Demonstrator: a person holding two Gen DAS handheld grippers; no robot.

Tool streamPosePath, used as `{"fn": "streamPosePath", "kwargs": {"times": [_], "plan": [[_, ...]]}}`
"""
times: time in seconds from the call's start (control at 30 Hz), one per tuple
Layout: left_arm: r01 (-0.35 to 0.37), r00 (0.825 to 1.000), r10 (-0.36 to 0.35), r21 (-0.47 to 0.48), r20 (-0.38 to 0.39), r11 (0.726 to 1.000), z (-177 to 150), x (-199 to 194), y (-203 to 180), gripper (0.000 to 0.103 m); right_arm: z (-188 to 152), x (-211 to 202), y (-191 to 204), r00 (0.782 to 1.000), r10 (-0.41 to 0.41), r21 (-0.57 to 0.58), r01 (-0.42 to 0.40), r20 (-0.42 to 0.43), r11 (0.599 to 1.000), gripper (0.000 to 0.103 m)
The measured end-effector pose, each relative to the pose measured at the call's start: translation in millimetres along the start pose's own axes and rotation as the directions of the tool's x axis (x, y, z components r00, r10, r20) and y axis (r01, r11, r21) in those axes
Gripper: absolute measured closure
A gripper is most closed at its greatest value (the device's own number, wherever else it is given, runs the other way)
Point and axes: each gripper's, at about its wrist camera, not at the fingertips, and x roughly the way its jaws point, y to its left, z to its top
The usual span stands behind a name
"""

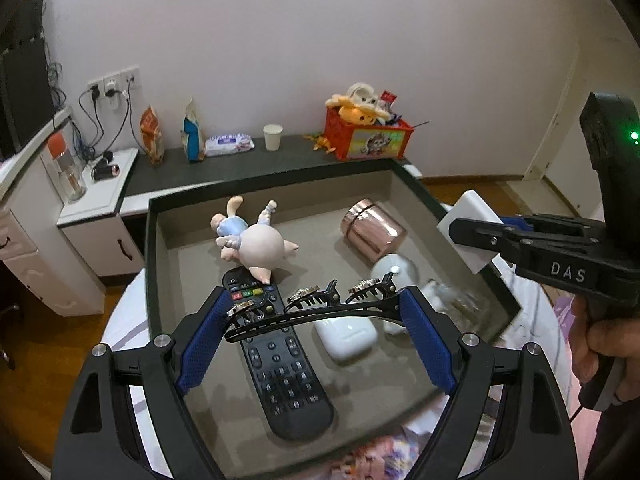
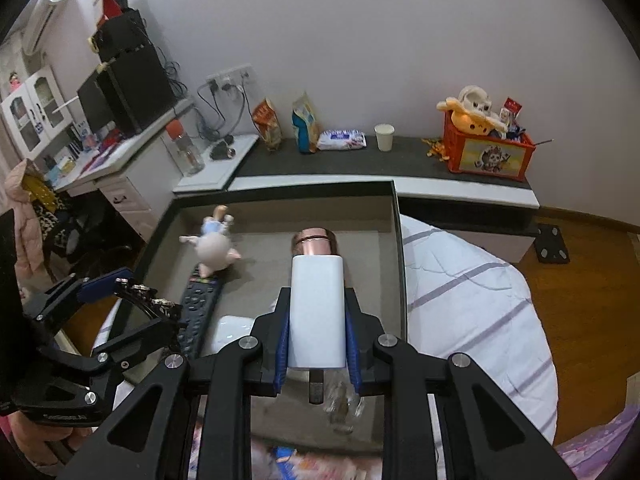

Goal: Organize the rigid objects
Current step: 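Carry the hair clip and white charger into the pink box and release both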

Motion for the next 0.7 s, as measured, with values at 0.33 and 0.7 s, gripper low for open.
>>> {"fn": "streamPosePath", "kwargs": {"times": [0.33,0.7], "plan": [[-0.055,0.995,0.056,0.015,-0.08,0.998,0.9,33.6,-2.3,0.016,-1.6,29.8,-10.6,0.998,-0.021,-0.004,0.021,-0.062,1.0,0.079],[-0.092,0.991,0.091,0.0,-0.098,0.996,-1.4,21.5,1.8,0.0,-0.4,-6.4,-7.0,1.0,-0.01,0.011,0.01,0.022,1.0,0.02]]}}
